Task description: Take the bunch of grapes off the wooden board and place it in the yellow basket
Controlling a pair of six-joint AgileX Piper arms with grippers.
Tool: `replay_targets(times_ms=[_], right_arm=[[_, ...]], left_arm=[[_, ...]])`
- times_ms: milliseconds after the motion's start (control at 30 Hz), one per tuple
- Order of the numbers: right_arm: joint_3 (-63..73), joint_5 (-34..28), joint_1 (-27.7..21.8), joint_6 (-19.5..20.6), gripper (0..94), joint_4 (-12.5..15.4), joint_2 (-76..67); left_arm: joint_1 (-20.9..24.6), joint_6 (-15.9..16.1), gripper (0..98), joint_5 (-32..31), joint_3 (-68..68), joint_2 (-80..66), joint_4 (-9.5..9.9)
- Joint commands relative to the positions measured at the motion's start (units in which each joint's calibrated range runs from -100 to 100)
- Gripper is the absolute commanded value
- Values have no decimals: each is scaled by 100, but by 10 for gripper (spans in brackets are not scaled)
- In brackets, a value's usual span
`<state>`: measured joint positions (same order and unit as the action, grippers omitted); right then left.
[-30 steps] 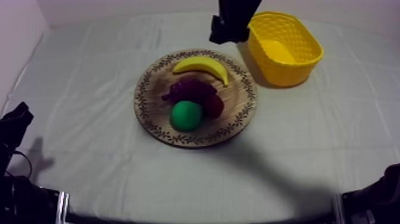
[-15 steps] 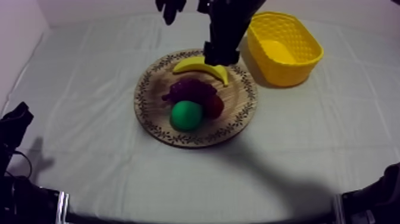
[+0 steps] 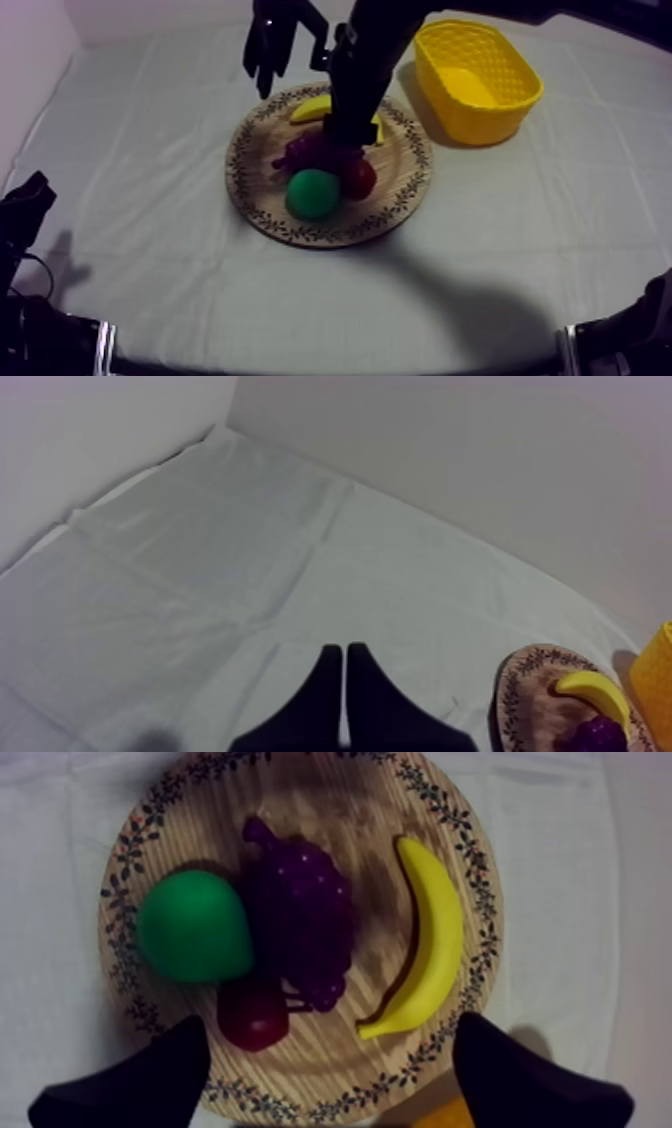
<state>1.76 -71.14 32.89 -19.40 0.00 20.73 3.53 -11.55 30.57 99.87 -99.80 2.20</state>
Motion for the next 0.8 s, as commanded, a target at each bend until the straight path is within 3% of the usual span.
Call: replay_targets(times_ms=[0, 767], right_arm=[[91, 22, -15, 3, 806, 11, 156], [830, 322, -13, -29, 789, 115, 1519]], left_arm=[[-2, 0, 1, -1, 2, -3, 2], [-2, 0, 1, -1, 2, -3, 2]])
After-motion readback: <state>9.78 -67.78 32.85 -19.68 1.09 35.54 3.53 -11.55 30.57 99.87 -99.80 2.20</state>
